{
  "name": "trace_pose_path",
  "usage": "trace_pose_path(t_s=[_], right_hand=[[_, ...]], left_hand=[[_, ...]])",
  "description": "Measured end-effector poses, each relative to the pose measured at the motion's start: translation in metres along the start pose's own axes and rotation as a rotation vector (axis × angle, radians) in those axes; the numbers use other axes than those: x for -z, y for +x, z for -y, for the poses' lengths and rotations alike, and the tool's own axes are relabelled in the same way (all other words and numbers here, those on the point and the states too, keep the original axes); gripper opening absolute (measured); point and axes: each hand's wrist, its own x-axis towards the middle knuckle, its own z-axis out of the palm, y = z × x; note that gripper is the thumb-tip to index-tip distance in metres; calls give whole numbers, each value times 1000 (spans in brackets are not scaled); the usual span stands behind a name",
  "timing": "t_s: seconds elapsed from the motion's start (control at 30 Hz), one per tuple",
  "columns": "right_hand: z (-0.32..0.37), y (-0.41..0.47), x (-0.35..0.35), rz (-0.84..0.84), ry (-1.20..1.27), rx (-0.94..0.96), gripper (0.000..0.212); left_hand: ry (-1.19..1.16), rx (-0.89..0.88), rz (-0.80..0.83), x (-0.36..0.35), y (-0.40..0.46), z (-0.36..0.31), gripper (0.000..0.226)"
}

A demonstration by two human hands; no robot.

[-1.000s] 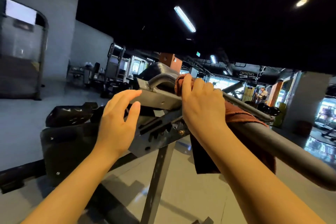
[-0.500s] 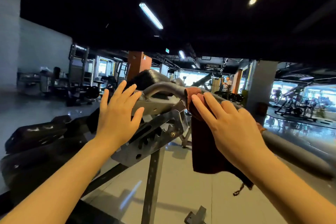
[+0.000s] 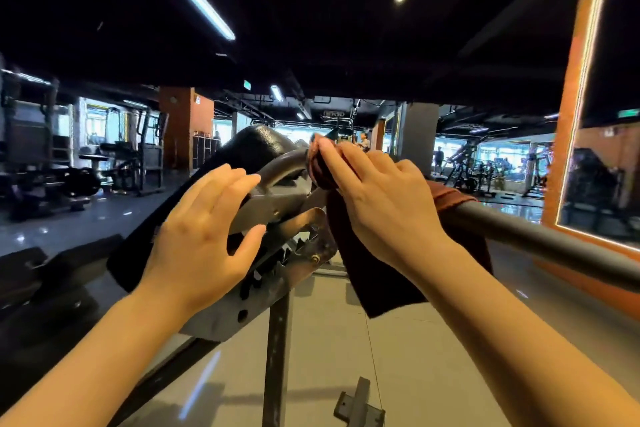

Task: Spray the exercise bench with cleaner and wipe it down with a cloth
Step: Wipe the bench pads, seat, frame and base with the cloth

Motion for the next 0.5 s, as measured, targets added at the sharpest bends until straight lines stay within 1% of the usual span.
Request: trace_pose_path(t_s=[0.1,0.2,0.3,0.43,0.5], right_hand=[[39,34,-10,46,-27,94,68],[49,39,-13,80,-106,164,69],[37,22,-14,94,-151,163,68],[6,-14,-8,3,-132,90,67],[-7,-31,-3,1,-145,67,71]], left_hand=[[-12,-35,8,2,-1,7,55],[-13,-80,18,3,0,16,52],[-13,-130,10,1,-1,21,46],[-32,-172,-16,-1,-1,25,44],[-42,-193,-21,-2,-1,25,44]])
